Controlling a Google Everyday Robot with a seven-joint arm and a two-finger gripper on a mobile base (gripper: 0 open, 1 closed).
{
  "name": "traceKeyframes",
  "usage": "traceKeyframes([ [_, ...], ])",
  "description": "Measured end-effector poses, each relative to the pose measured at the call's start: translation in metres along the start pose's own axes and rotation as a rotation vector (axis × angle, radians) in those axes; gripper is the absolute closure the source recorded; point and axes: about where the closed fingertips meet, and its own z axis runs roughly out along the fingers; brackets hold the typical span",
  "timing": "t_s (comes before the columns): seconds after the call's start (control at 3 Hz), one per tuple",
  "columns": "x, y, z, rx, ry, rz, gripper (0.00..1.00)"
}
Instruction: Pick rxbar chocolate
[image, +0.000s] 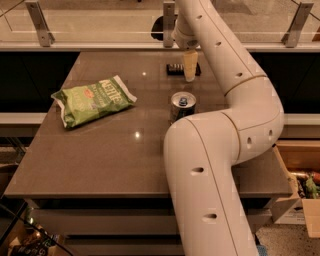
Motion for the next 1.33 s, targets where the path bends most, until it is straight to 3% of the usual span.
traceKeyframes([
  [0.67,-0.005,0.0039,0.0116,-0.025,-0.011,-0.013,0.0],
  [1.33,-0.0051,0.0029,0.0076,-0.025,-0.011,-0.013,0.4],
])
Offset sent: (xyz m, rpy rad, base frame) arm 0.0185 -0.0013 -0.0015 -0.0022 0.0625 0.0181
